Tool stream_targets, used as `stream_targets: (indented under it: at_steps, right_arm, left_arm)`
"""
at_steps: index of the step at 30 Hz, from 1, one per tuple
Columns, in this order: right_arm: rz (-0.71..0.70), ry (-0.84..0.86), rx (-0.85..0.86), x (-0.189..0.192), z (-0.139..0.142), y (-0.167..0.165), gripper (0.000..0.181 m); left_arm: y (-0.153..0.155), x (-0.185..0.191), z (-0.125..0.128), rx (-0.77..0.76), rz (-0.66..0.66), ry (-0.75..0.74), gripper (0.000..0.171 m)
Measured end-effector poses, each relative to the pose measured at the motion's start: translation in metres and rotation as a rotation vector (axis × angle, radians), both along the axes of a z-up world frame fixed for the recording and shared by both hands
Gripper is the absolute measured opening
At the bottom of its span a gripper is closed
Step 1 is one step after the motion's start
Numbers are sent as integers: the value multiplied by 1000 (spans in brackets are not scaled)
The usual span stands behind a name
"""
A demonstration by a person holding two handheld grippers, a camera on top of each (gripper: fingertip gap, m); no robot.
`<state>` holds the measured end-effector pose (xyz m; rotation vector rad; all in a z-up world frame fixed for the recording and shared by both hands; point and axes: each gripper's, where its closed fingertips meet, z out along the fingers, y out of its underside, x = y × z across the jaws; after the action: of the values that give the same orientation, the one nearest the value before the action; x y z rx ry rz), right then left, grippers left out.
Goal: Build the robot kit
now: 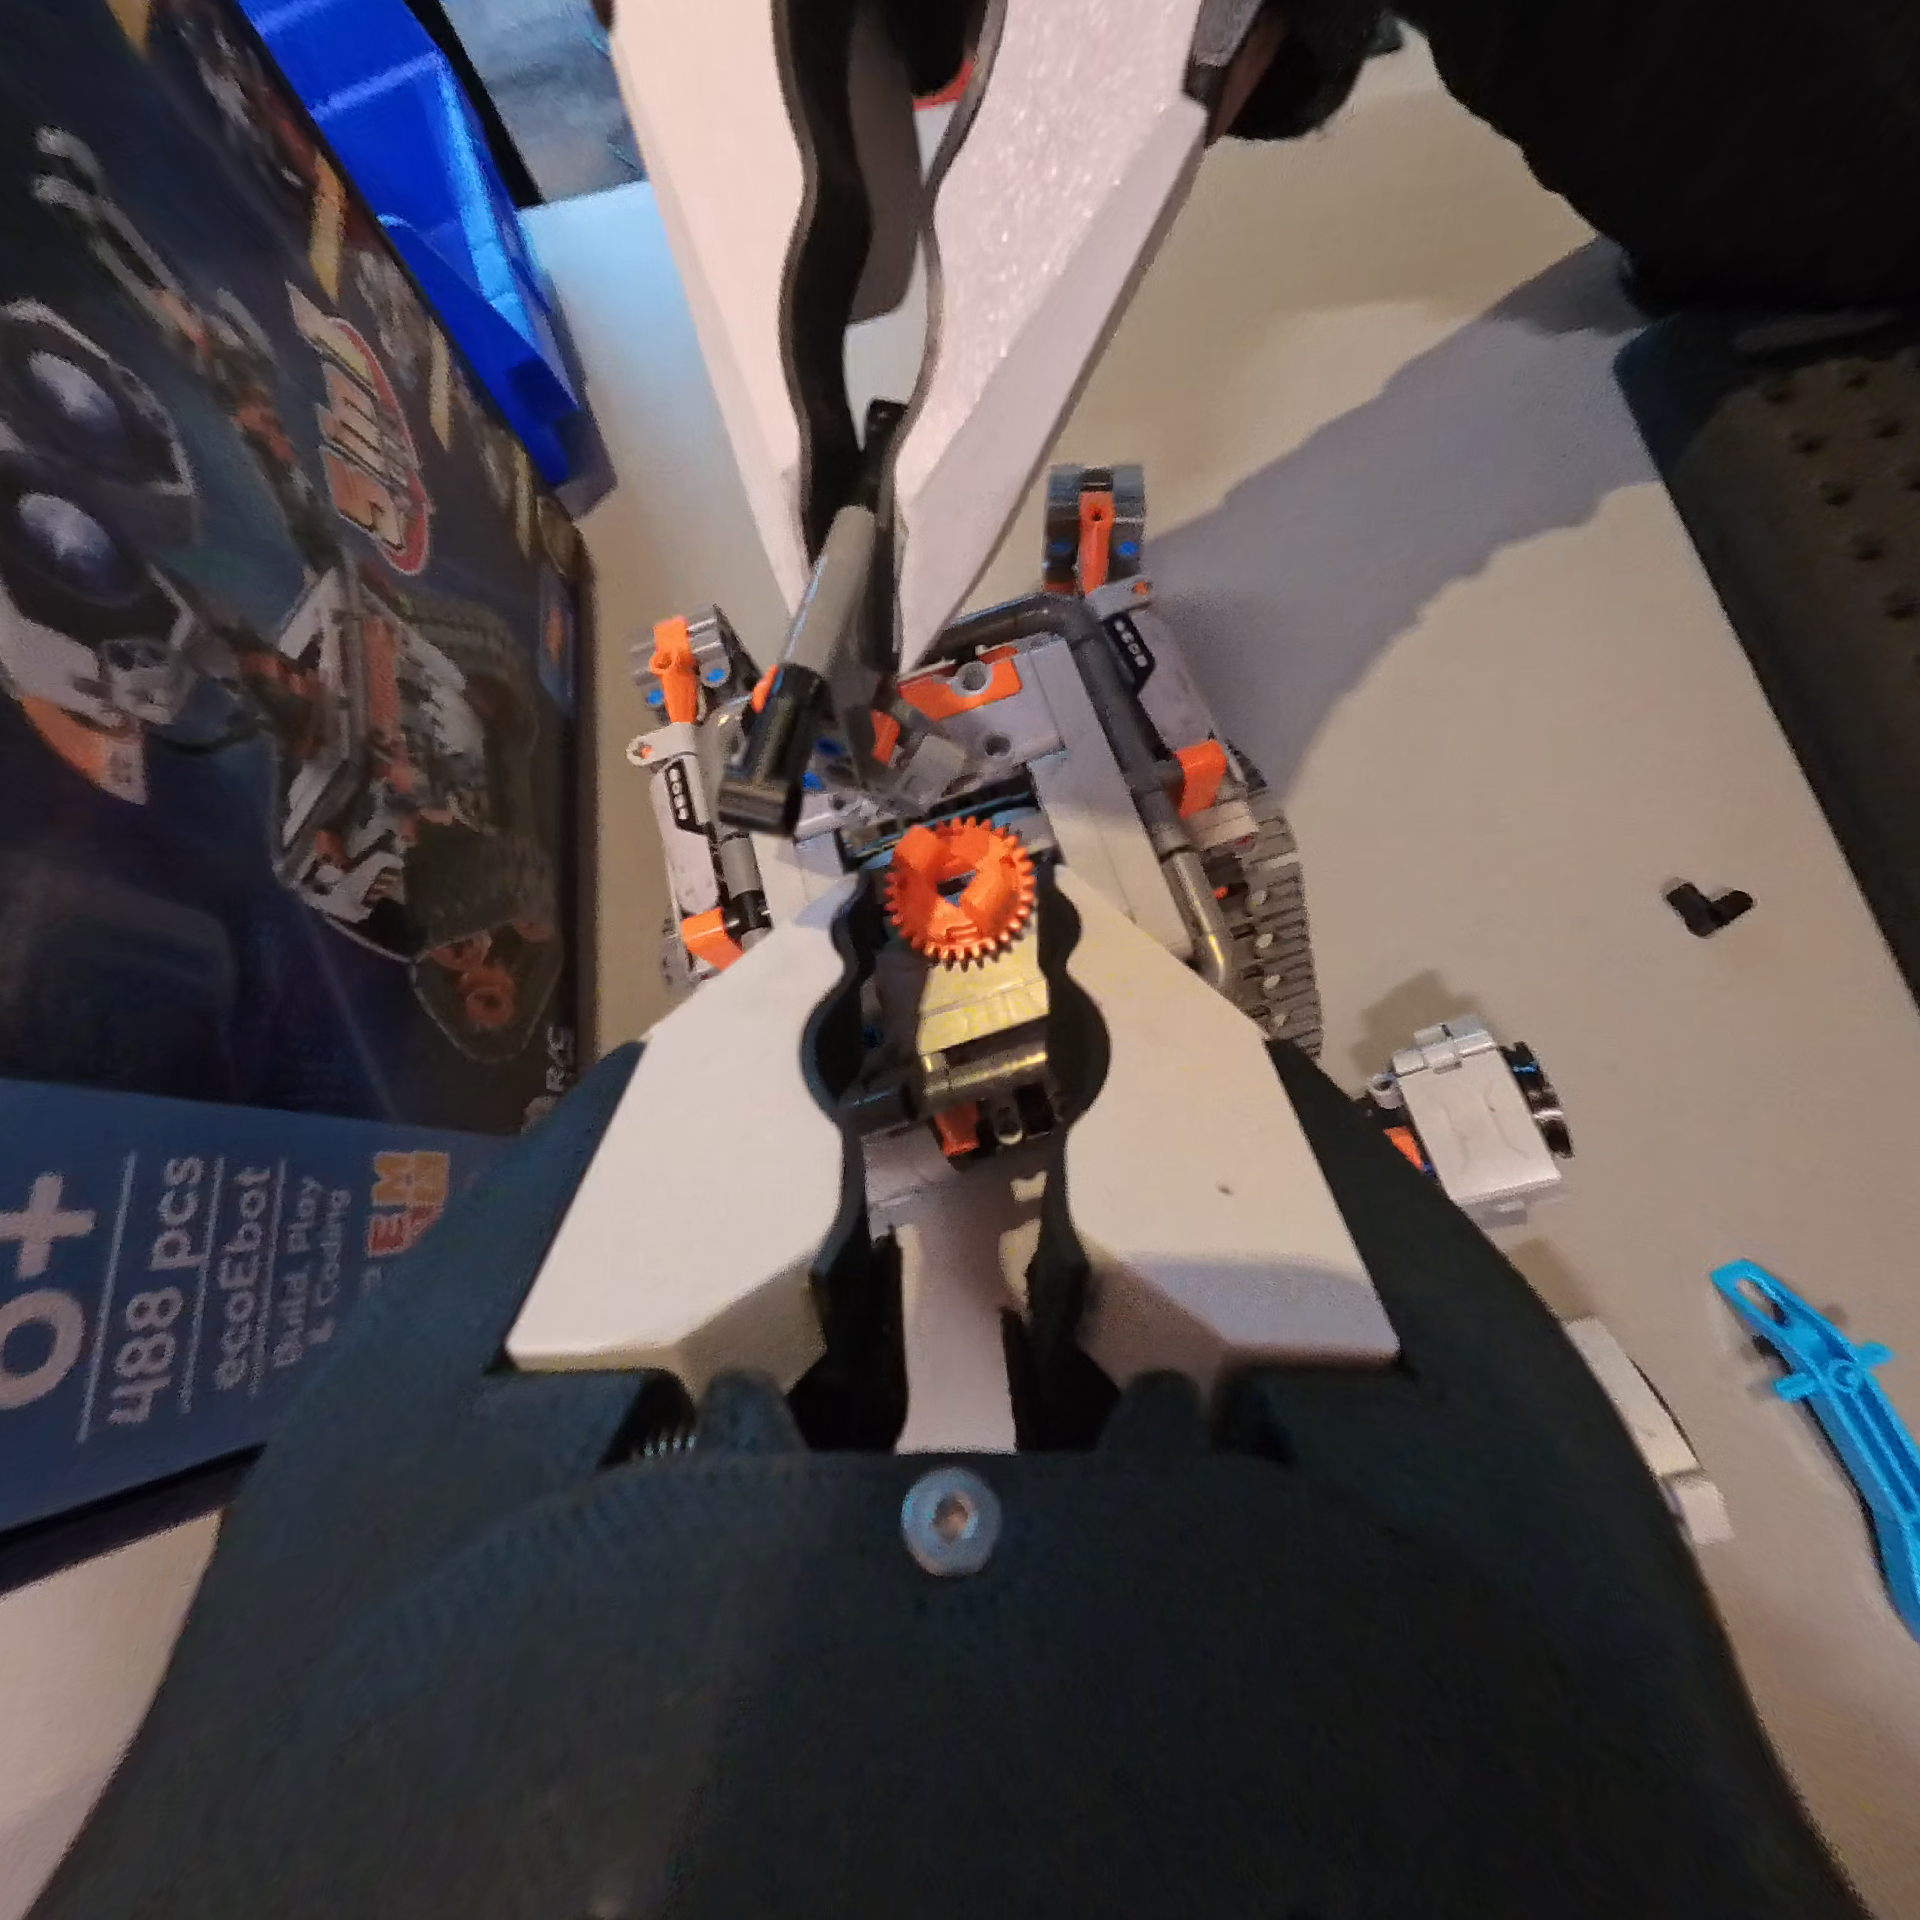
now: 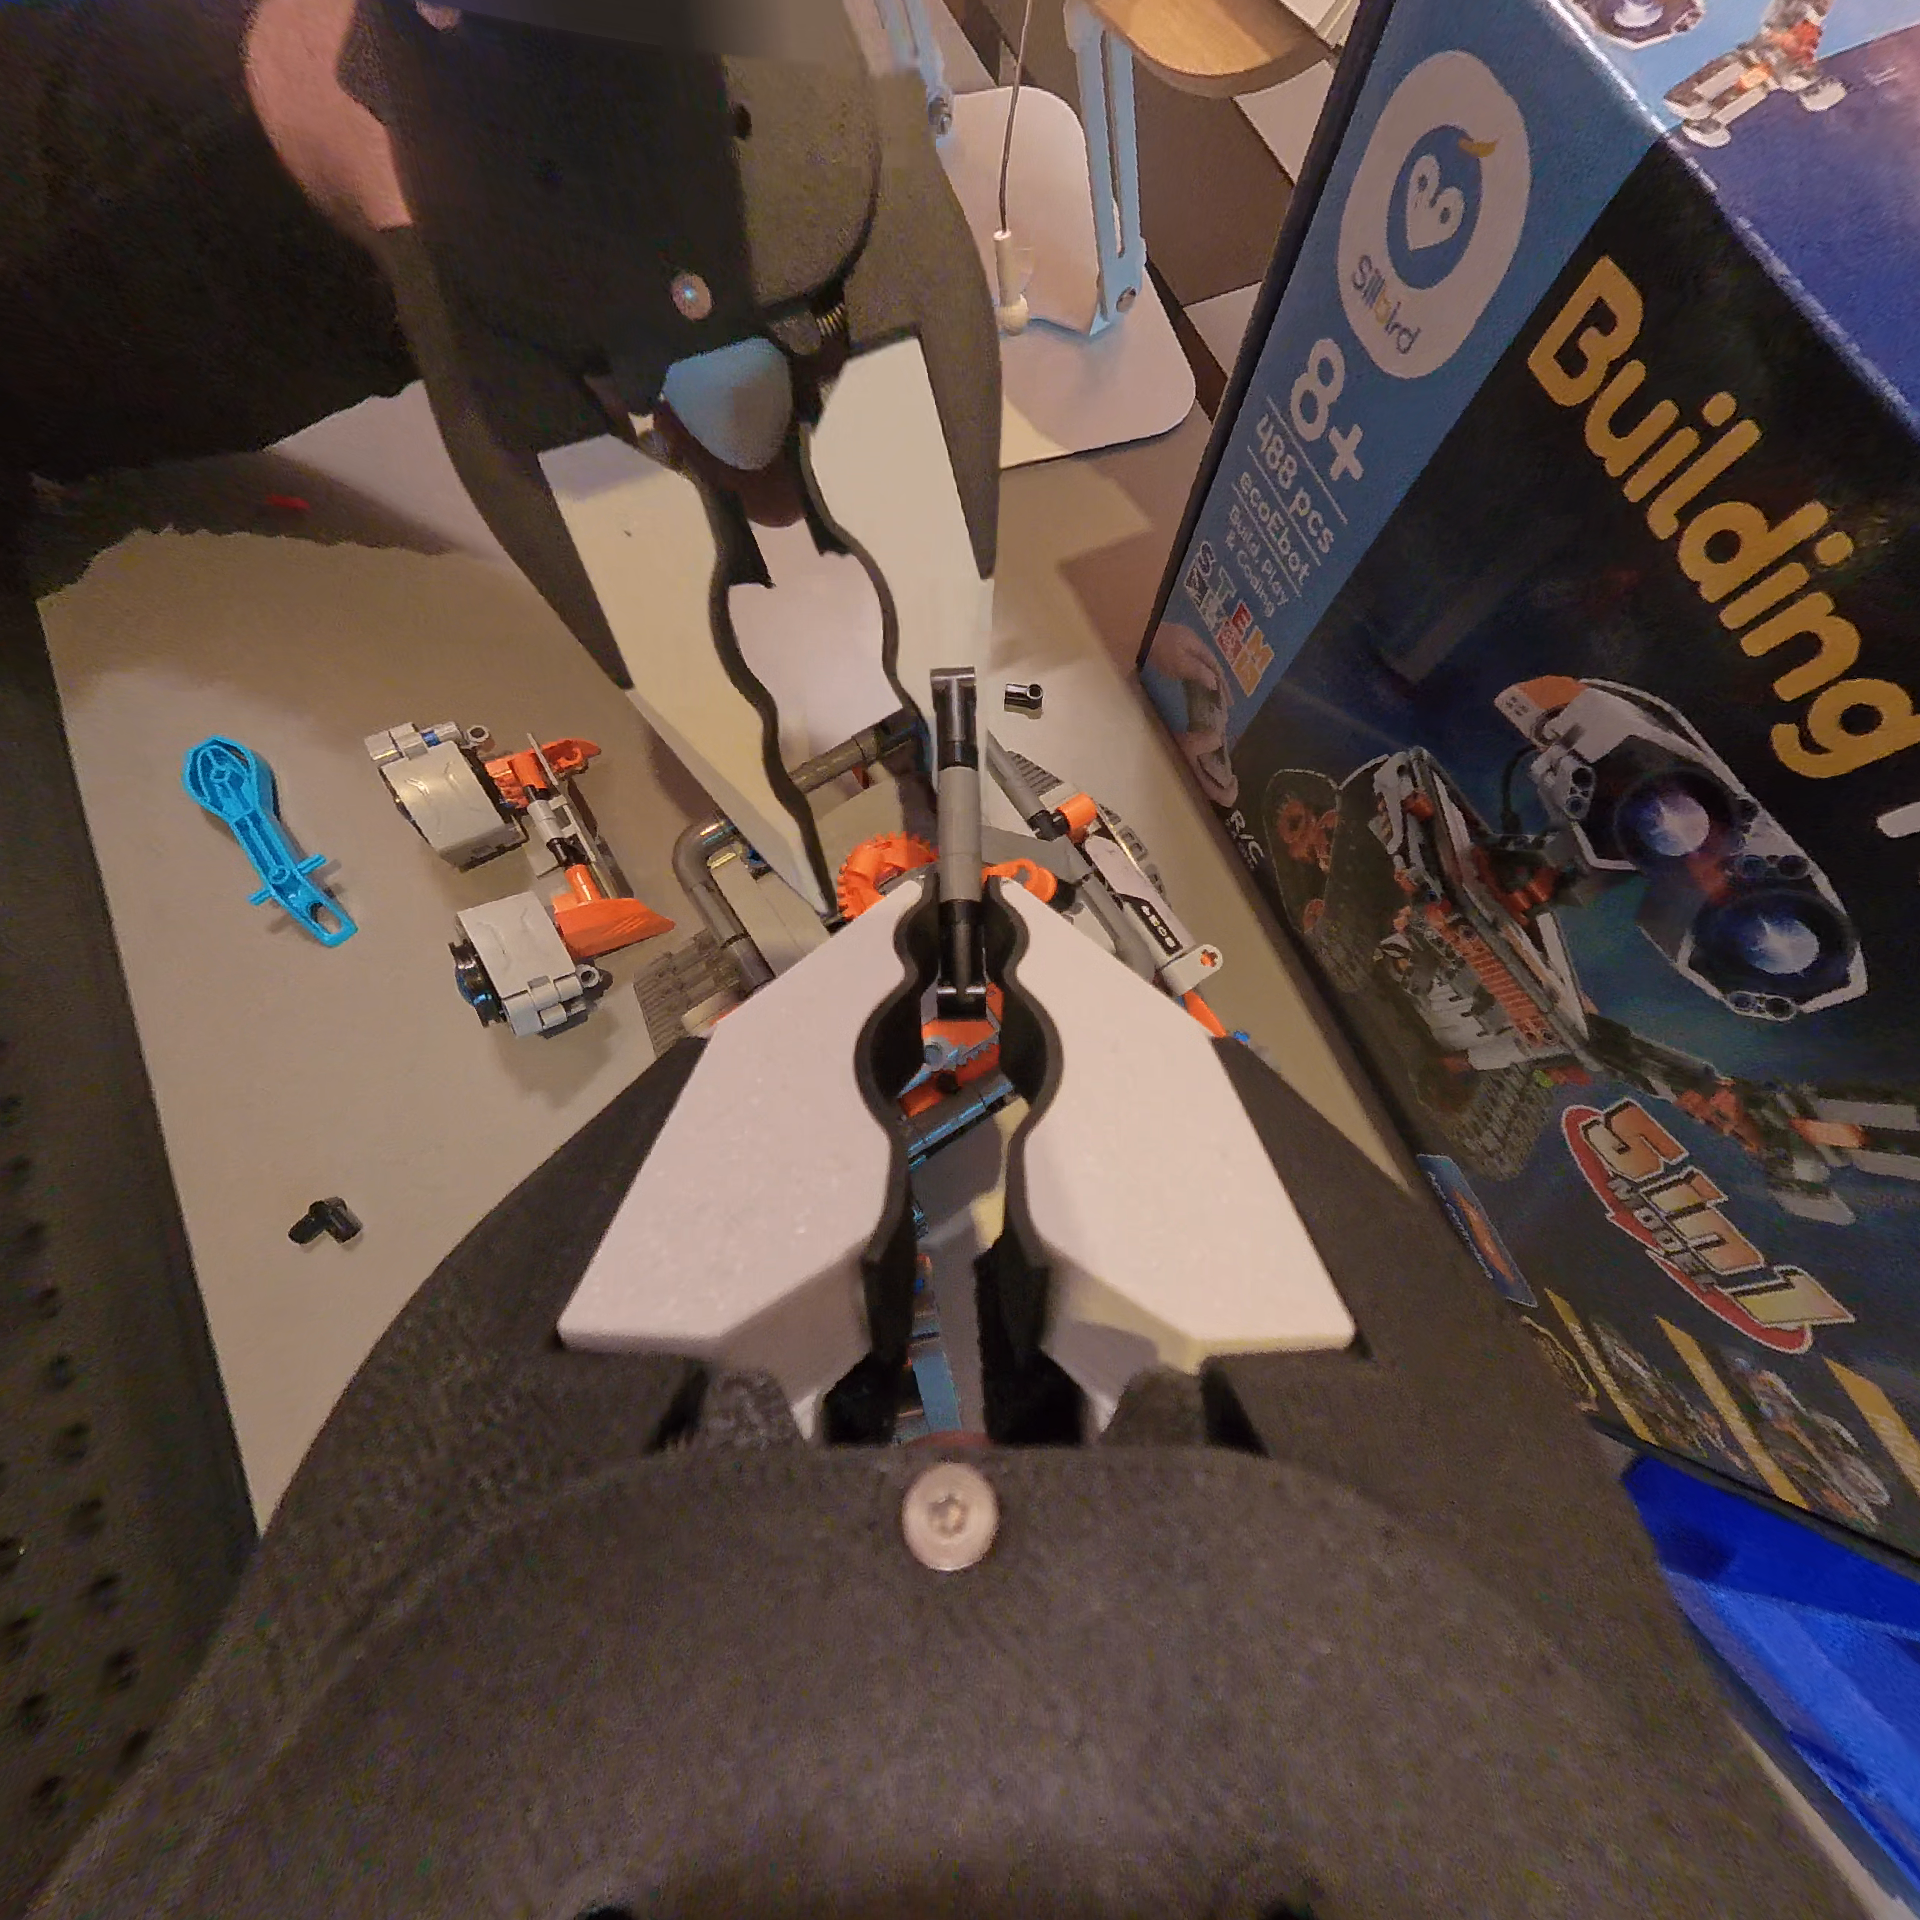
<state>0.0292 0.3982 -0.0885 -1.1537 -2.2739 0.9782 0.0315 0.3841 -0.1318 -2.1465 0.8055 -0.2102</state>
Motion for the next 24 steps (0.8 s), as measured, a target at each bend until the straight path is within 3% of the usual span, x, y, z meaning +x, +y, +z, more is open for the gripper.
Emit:
stream_targets:
  at_steps: [16, 21, 24]
  right_arm:
    - [-4, 4, -10, 1, 2, 2, 5]
    - [-15, 18, -21, 0, 6, 4, 5]
    - [-18, 30, -32, -1, 9, 3, 6]
  left_arm:
    - [-2, 8, -1, -75, -229, -14, 28]
    - [-4, -2, 10, -22, -154, -26, 46]
    - [-3, -9, 26, 76, -60, -21, 45]
